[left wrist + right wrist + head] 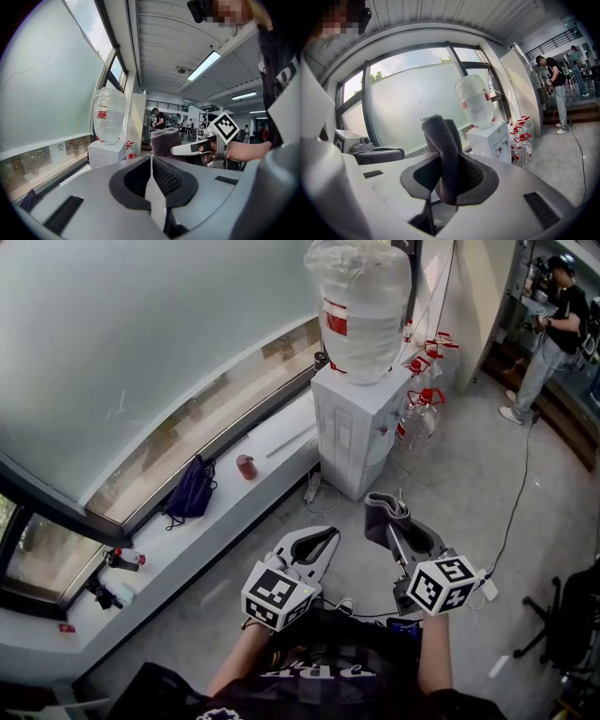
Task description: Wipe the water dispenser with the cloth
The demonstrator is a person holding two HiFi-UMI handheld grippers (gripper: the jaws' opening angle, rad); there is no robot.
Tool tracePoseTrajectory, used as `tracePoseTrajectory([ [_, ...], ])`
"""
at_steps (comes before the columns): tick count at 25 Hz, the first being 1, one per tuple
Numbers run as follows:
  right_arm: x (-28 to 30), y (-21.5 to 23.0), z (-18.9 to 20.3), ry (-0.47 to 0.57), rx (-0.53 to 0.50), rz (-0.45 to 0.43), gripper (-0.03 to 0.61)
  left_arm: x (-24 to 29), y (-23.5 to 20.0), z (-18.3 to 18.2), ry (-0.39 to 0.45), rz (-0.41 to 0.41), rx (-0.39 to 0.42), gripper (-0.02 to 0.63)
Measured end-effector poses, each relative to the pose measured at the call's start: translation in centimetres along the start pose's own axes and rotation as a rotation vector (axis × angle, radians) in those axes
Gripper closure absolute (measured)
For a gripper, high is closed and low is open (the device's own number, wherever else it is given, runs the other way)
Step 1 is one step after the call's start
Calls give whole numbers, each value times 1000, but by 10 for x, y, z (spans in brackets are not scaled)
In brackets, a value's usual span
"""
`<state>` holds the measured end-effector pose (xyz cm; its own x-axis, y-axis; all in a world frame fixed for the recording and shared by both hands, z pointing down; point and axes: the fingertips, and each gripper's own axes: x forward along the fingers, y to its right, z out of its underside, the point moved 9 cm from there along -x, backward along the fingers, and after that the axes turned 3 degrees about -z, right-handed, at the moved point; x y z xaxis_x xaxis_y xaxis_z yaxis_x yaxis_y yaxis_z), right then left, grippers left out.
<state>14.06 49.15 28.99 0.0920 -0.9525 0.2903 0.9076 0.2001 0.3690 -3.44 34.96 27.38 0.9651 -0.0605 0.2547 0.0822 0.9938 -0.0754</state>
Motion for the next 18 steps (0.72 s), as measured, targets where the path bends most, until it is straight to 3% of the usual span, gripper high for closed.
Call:
tracePoseTrajectory([
  [18, -25, 7, 2, -2, -43, 17, 477, 6, 29, 1, 16, 30, 12, 594],
])
